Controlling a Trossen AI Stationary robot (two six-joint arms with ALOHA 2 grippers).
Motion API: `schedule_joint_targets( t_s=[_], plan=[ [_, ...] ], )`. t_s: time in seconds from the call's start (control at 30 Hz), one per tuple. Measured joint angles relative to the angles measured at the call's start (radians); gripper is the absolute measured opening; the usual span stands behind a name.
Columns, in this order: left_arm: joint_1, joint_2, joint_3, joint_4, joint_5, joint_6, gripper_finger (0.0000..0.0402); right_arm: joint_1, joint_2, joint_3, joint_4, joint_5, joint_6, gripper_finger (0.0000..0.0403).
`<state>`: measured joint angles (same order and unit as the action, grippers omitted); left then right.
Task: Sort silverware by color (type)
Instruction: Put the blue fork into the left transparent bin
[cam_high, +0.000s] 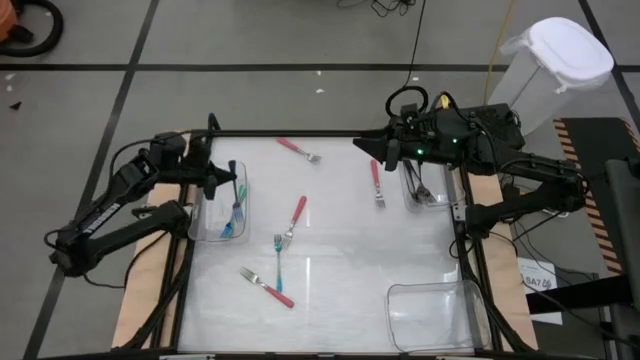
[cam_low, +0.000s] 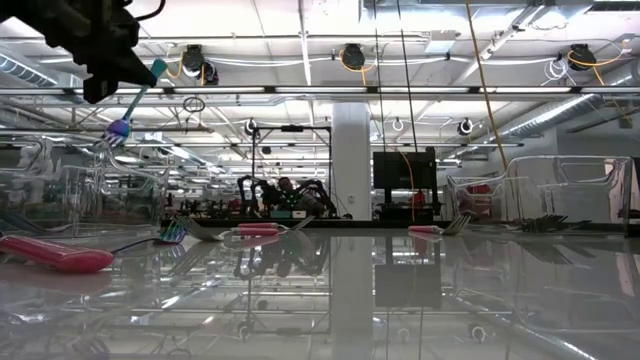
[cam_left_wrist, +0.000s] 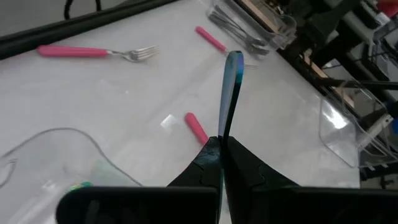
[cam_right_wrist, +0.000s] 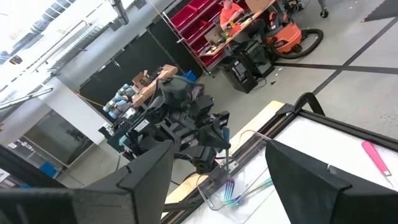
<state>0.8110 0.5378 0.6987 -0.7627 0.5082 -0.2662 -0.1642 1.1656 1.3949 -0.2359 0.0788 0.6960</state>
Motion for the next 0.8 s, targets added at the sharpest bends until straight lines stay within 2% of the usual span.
schedule_joint_targets(
  t_s=[0.23,0.53,0.8],
  plan=[
    [0.119,0.013,0.0,-0.079,0.042,0.095,0.0003,0.001,0.0,0.0,0.0,0.0,0.0,0.0251],
    [0.206,0.02,-0.019,-0.122,0.094,0.172,0.0003,0.001,0.0,0.0,0.0,0.0,-0.001,0.0251],
    [0.243,0.092,-0.019,-0.137,0.042,0.157,0.0003,0.001,0.0,0.0,0.0,-0.001,-0.004,0.0251]
  ],
)
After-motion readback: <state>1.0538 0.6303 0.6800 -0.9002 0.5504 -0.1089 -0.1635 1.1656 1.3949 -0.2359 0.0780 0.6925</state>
